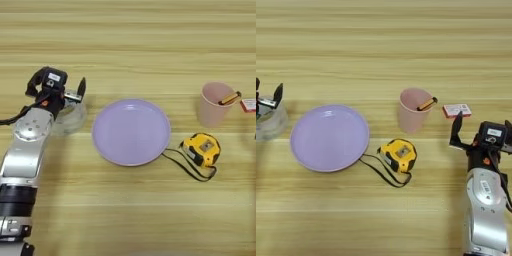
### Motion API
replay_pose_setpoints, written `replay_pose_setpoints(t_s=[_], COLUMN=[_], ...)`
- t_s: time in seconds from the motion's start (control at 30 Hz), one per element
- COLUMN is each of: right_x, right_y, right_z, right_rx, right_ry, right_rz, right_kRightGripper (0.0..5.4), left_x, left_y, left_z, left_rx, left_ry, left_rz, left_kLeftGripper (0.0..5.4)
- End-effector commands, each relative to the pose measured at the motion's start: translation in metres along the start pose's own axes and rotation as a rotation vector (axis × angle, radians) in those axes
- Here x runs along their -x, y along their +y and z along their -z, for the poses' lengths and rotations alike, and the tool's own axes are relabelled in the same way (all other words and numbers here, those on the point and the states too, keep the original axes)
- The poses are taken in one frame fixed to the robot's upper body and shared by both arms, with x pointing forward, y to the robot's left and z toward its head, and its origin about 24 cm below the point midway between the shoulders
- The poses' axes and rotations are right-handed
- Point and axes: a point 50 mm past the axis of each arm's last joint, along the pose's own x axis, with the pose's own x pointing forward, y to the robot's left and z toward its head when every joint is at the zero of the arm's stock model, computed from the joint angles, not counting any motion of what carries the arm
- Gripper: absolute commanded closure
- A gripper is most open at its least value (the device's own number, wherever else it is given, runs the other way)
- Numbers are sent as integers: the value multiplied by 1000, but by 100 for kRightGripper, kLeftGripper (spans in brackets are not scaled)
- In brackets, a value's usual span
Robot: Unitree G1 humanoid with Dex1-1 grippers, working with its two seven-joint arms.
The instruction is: Move the objects on the table
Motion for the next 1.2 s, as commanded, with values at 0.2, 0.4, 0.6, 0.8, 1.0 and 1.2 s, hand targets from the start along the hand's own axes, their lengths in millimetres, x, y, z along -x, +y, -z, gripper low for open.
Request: replay_pose_setpoints(t_s=[0.2, 0.4, 0.6, 0.8, 1.0, 1.2], right_x=[1, 0, 7, 28, 40, 52], right_y=[-3, -4, 1, 2, 2, 21], right_z=[-1, 0, -2, -12, -21, -16], right_rx=[26, 31, 7, -14, -106, -158], right_ry=[-5, -6, -25, -40, -15, 43], right_rz=[1, 0, -73, -237, -430, -629], right_kRightGripper=[0, 0, 0, 0, 0, 0], left_x=[-13, -24, -30, -32, -33, -34], left_y=[1, 2, -10, -17, -23, -25], left_z=[-5, 4, 13, 17, 19, 18], left_rx=[153, 160, 172, 196, 213, 219], left_ry=[-168, -200, -213, -229, -232, -242], left_rz=[-140, -230, -258, -284, -290, -295], left_kLeftGripper=[1, 1, 1, 1, 1, 1])
